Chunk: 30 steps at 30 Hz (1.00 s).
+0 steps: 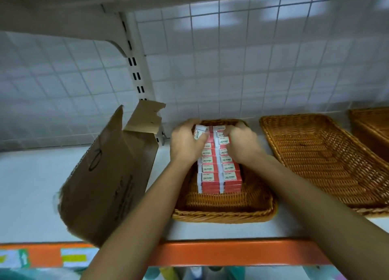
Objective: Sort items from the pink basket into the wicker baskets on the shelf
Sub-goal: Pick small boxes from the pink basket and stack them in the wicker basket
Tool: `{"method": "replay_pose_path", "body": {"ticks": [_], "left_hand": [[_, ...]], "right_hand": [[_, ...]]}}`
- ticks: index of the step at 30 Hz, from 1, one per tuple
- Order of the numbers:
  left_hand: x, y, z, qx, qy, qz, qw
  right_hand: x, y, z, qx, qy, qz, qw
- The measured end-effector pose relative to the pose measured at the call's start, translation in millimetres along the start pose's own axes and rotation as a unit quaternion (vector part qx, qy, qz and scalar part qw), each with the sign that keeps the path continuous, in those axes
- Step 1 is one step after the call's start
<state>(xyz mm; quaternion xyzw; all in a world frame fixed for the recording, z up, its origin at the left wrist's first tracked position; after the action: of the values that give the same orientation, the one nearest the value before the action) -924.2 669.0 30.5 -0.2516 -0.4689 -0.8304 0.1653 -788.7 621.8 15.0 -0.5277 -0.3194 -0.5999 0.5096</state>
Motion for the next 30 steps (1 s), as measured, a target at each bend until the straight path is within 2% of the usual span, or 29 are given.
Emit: {"method": "replay_pose_path", "body": {"ticks": [10, 15, 18, 22, 26, 30], "left_hand": [[0.8, -10.7, -1.2, 0.058, 0.004, -0.063, 0.996], [-0.3, -9.5, -0.9, 0.032, -0.016, -0.089, 0.995], [-3.2, -12.2, -2.3, 0.045, -0.033, -0.129, 0.99], [-7.9, -11.1, -4.7, 0.057, -0.082, -0.165, 0.981], [-10.0, 0.4, -9.1, -0.005, -0.11, -0.096, 0.989], [-11.2, 0.1, -8.7, -0.046, -0.087, 0.041, 0.994]], "right_hand": [[-2.7, 0.2, -5.5, 0.001, 0.008, 0.012, 1.0], [0.1, 1.5, -9.1, -0.001, 0.036, 0.02, 0.999], [8.2, -3.4, -13.5, 0.033, 0.078, 0.027, 0.996], [12.1, -11.0, -17.6, 0.084, 0.089, 0.034, 0.992], [11.0, -9.3, -16.3, 0.091, 0.095, 0.02, 0.991], [5.8, -6.1, -14.1, 0.07, 0.072, 0.022, 0.995]]}}
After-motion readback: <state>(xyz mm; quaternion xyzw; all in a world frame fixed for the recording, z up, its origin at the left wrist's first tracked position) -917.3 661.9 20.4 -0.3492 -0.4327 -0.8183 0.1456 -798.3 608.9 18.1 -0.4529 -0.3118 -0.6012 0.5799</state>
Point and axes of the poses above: each hand's wrist, its own z-axis towards the middle knuckle, its own x-axis out of the back of the hand, y = z × x, the point moved 6 cm from there along z, towards the middle knuckle, and after that the axes turned 9 degrees about -z, right-handed, at the moved point
